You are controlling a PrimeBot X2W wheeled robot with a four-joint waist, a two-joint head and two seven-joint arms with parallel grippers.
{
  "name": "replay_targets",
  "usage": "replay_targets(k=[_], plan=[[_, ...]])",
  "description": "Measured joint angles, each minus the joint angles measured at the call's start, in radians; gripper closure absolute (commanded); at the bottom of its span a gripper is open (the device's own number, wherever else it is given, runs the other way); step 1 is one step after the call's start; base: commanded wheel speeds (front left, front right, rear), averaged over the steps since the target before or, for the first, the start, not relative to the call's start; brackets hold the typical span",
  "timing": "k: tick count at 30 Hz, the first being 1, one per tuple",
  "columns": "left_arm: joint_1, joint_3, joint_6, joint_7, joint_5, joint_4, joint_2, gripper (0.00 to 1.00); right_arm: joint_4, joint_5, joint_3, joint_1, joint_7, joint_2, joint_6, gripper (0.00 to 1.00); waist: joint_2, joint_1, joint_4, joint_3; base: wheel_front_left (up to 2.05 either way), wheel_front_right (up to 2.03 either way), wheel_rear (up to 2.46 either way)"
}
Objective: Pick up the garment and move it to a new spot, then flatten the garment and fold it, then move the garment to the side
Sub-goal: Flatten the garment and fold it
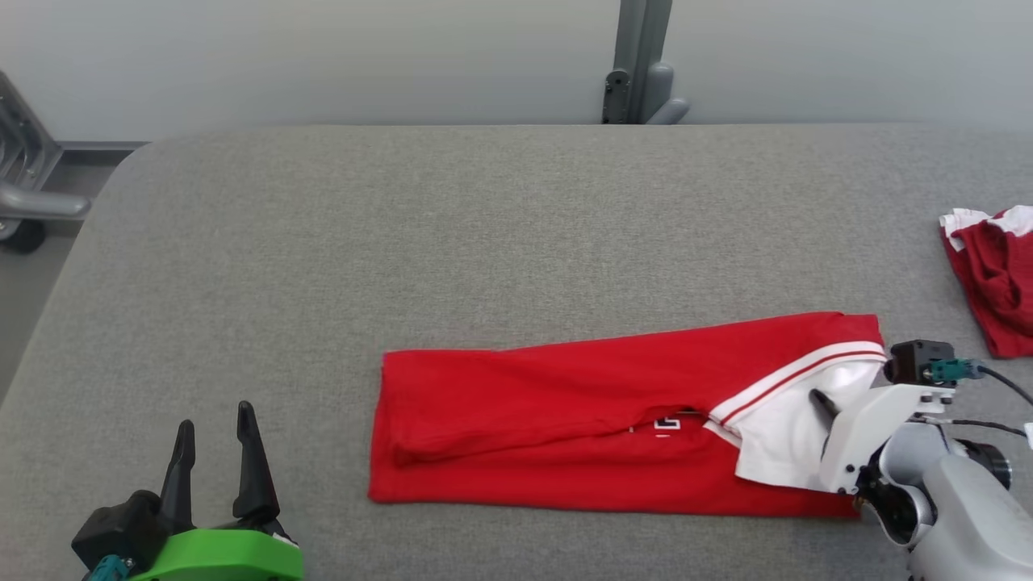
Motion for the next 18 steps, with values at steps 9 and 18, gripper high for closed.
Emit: replay_targets(k=[9,18], plan=[[0.003,-0.012,0.000,0.000,0.009,0.003,0.000,0.00,-0.099,0.048,-0.067,0.027,0.028,-0.089,0.000,1.00,0.0000,0.0000,-0.084,-0.009,0.00,0.00,0.00],[0.002,-0.030,0.000,0.000,0.009,0.010,0.000,0.00,-0.291,0.122,-0.045,0.066,0.116,-0.057,-0.001,1.00,0.0000,0.0000,-0.126,-0.017,0.00,0.00,0.00]])
